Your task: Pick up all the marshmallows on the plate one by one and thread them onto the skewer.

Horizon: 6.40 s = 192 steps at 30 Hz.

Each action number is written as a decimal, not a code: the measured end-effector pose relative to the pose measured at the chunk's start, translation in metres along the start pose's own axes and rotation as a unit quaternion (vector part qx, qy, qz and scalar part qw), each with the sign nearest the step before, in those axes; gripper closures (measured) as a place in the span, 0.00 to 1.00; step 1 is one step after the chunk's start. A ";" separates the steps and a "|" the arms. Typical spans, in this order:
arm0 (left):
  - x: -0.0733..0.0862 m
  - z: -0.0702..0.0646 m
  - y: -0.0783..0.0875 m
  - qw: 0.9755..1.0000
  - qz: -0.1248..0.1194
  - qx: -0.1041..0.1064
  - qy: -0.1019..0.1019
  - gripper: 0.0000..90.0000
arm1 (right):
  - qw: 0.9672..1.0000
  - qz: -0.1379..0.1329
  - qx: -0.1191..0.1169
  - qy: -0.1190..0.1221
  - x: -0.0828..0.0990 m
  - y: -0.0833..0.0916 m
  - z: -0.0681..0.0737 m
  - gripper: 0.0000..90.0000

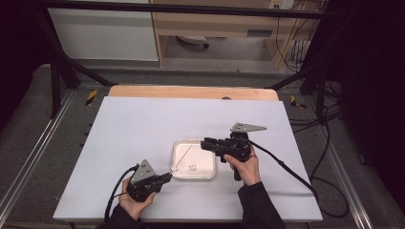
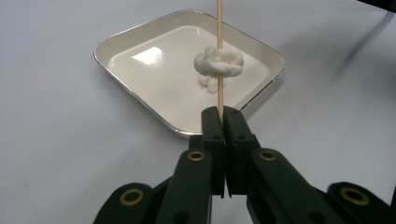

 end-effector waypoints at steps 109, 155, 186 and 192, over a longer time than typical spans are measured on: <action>0.004 -0.007 -0.005 0.999 0.029 0.011 -0.029 0.99 | 0.993 0.009 -0.092 -0.068 0.038 -0.040 0.005 0.91; 0.002 0.005 -0.002 1.000 -0.004 0.013 0.018 0.98 | 0.995 0.065 0.040 0.064 0.039 -0.034 0.001 0.12; 0.002 0.007 0.000 1.000 0.013 -0.007 0.026 0.98 | 0.967 0.184 0.075 0.159 0.071 -0.076 -0.003 0.49; 0.002 0.007 -0.001 1.000 0.014 -0.007 0.026 0.98 | 0.964 0.192 0.072 0.172 0.075 -0.078 -0.003 0.56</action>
Point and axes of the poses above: each handheld gripper's, and its own axes: y roughly backward along the jaws, x roughly out of its underside, z roughly to its left, the point moved 1 cm from there along -y, roughly forward along the jaws, and after that the axes turned 4 degrees about -z, right-handed, at the moved point
